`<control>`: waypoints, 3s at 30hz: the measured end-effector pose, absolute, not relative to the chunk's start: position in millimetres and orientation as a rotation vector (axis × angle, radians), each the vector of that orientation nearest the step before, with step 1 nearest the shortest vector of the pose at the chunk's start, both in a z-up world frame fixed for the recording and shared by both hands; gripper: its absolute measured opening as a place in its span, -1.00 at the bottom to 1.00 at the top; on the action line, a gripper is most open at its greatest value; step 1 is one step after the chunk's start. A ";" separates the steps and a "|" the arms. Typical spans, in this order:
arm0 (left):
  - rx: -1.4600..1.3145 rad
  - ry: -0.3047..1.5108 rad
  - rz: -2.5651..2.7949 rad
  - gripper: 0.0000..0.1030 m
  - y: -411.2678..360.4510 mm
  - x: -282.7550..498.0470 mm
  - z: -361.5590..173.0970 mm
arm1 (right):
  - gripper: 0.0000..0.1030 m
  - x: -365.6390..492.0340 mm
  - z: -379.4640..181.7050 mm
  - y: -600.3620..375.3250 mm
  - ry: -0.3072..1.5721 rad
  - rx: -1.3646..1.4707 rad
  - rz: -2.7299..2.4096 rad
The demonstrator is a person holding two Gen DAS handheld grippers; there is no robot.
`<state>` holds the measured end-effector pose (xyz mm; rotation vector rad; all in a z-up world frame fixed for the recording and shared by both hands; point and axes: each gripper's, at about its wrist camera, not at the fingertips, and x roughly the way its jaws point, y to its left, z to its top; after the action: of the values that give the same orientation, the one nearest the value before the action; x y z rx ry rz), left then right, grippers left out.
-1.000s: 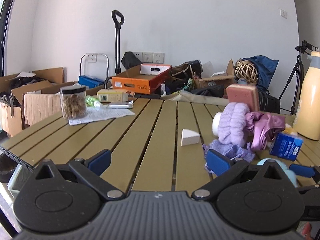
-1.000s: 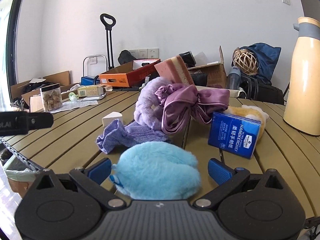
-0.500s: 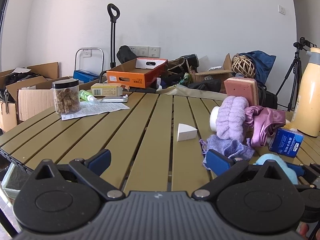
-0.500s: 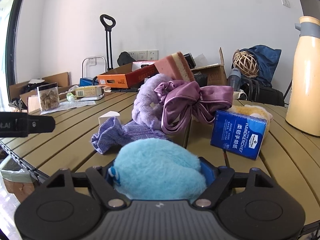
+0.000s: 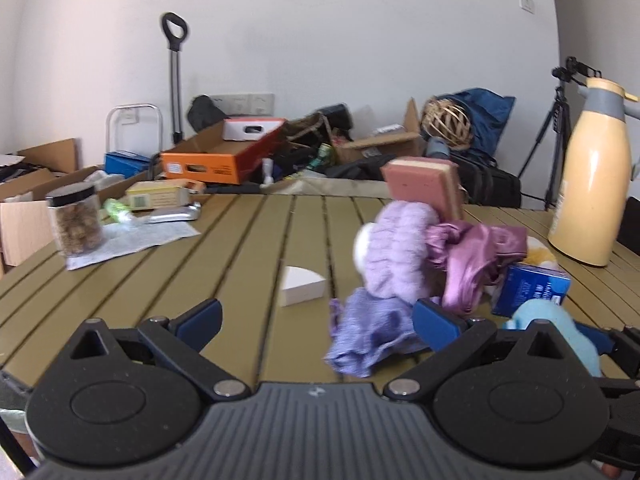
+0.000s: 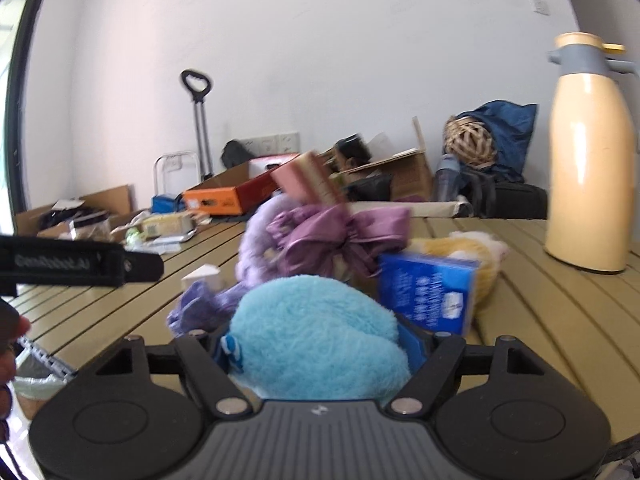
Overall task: Collect trash
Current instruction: 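Grasp the lavender knit cloth with the left gripper while the right holds the plush, then carry the cloth and plush down over the black bin with both grippers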
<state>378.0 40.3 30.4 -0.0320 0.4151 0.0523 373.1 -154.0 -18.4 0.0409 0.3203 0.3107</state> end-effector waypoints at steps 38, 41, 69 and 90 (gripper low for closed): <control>-0.083 0.540 0.032 0.07 6.2 438.7 -14.5 | 0.48 370.1 -17.5 -230.5 0.327 0.138 0.177; -0.090 0.531 0.032 -0.18 7.1 436.0 -14.6 | 0.48 370.2 -17.6 -228.5 0.329 0.137 0.184; -0.086 0.371 0.104 -0.46 25.6 364.5 20.3 | 0.48 346.1 -6.3 -195.6 0.300 0.108 0.268; -0.123 0.344 0.033 -0.46 29.4 247.4 21.9 | 0.48 262.6 -12.1 -203.7 0.326 0.085 0.244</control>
<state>247.4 29.4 21.9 -0.1228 0.3438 0.0330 262.6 -203.7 -12.1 0.0845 0.3263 0.2445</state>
